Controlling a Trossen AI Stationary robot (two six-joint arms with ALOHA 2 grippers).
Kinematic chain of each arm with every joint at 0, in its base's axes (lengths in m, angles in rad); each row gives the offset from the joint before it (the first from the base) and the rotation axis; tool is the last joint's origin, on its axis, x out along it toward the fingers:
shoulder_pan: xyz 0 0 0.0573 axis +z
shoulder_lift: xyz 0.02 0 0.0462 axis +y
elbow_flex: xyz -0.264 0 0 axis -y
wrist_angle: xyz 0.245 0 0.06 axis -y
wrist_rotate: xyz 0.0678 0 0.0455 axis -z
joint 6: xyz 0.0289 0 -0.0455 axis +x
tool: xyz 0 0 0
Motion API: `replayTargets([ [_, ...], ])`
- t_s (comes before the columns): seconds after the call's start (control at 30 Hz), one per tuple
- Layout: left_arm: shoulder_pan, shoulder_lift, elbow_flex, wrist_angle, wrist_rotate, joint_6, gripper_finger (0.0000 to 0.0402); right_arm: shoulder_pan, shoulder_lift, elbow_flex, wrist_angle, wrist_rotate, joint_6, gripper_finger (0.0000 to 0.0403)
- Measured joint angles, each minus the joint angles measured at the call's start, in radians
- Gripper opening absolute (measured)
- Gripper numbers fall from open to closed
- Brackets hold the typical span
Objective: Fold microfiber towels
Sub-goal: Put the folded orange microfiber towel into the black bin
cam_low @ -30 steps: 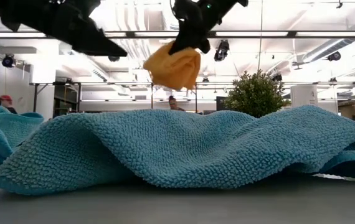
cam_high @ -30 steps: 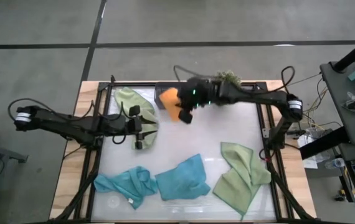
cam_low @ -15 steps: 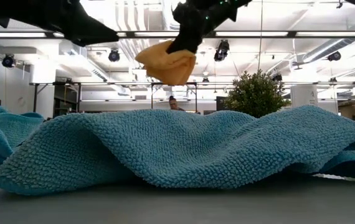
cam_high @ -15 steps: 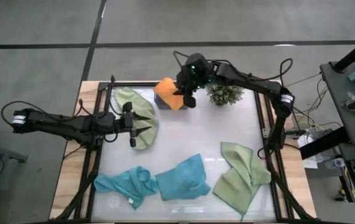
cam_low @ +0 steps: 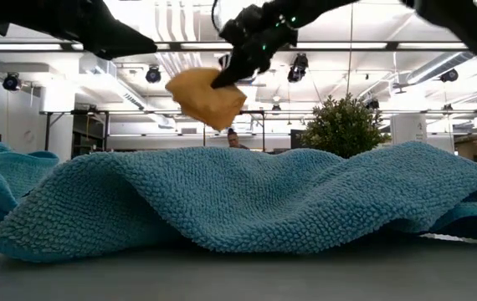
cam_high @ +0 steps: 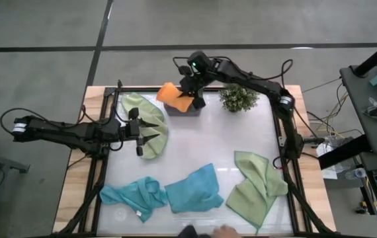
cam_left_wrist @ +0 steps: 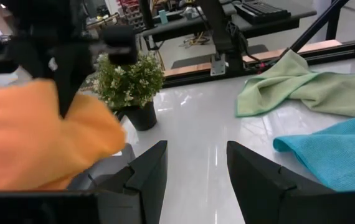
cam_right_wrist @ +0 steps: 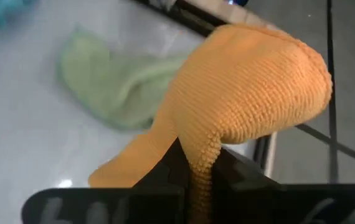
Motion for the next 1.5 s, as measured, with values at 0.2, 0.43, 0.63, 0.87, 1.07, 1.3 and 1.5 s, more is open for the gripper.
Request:
replayTargets([
  [0.2, 0.0, 0.004, 0.0, 0.001, 0.0, 0.005, 0.0151, -0.05, 0.153, 0.179, -0.197, 0.0, -0.237, 0.0013],
  [0.43, -0.001, 0.011, 0.0, 0.0, -0.076, 0.022, 0.0151, -0.089, 0.261, 0.236, -0.266, -0.003, -0.3, 0.0013],
  [0.63, 0.0, 0.028, 0.0, 0.009, -0.083, 0.03, 0.0151, -0.099, 0.303, 0.238, -0.261, -0.031, -0.305, 0.0013],
  [0.87, 0.0, 0.059, -0.001, 0.013, -0.101, 0.046, 0.0151, -0.085, 0.339, 0.238, -0.261, -0.027, -0.352, 0.0013],
  [1.07, 0.0, 0.081, -0.001, 0.036, -0.129, 0.051, 0.0151, -0.079, 0.345, 0.238, -0.25, 0.033, -0.351, 0.0013],
  [1.3, 0.0, 0.086, -0.001, 0.036, -0.129, 0.056, 0.0151, -0.069, 0.345, 0.238, -0.252, 0.101, -0.286, 0.0013],
  [1.5, 0.0, 0.087, -0.001, 0.036, -0.129, 0.056, 0.0151, -0.061, 0.345, 0.238, -0.241, 0.134, -0.267, 0.0052],
])
